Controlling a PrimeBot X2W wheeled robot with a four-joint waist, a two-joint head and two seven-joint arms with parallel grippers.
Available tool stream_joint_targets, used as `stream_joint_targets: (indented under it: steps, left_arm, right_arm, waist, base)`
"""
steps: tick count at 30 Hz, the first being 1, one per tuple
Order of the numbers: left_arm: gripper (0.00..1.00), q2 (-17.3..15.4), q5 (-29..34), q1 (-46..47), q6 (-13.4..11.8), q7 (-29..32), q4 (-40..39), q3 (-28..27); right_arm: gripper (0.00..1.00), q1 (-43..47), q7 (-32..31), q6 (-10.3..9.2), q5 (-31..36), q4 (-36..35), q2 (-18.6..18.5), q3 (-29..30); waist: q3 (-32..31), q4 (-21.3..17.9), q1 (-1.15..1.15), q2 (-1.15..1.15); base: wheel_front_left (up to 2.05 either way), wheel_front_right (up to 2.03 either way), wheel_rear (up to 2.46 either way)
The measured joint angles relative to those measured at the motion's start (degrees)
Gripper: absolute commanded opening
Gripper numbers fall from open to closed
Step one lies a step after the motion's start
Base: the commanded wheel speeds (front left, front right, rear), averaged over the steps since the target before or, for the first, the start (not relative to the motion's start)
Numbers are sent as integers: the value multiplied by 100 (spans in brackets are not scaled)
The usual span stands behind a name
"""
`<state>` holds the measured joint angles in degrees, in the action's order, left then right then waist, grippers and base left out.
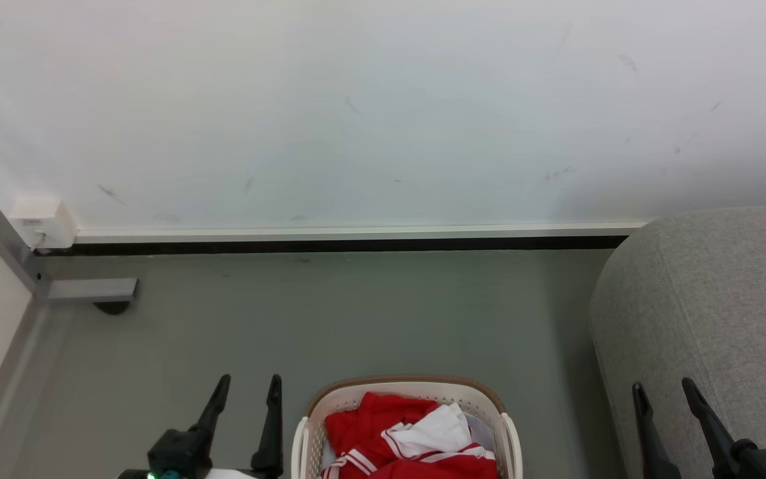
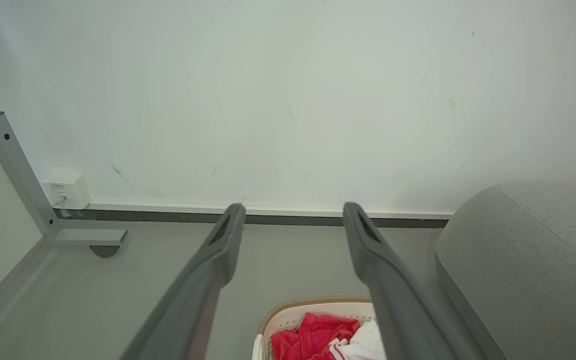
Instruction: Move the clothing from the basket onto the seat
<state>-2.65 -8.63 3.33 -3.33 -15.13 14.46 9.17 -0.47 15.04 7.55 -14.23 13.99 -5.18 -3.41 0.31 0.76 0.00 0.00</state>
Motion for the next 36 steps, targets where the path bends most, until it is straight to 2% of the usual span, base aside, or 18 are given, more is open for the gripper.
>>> stream_joint_targets:
  steps: [9,19,25,30,36]
  left_arm:
    - [100,-1,-2,47,-3,0,-16,25]
    - [100,-3,58,839,166,0,232,454]
    - [100,-4,100,1500,291,0,825,854]
    - [100,-2,102,2062,458,0,1649,1325]
    - [100,-2,-7,2734,535,215,2512,1861]
  right_arm:
    - [100,-34,0,0,1,-35,5,-8]
    - [100,-509,1,0,13,-244,-40,-11]
    - [100,-895,1,0,34,-345,-70,-47]
    - [100,-1151,1,0,53,-457,-88,-68]
    - [100,-1466,1,0,69,-579,-88,-142]
  waist:
    - [159,-24,0,0]
    - [965,-76,1,0]
    - [1572,-139,1,0]
    - [2022,-221,1,0]
    - [2521,-344,2,0]
  base:
    - [0,0,0]
    - [0,0,0]
    - [0,0,0]
    - [0,0,0]
    - [0,0,0]
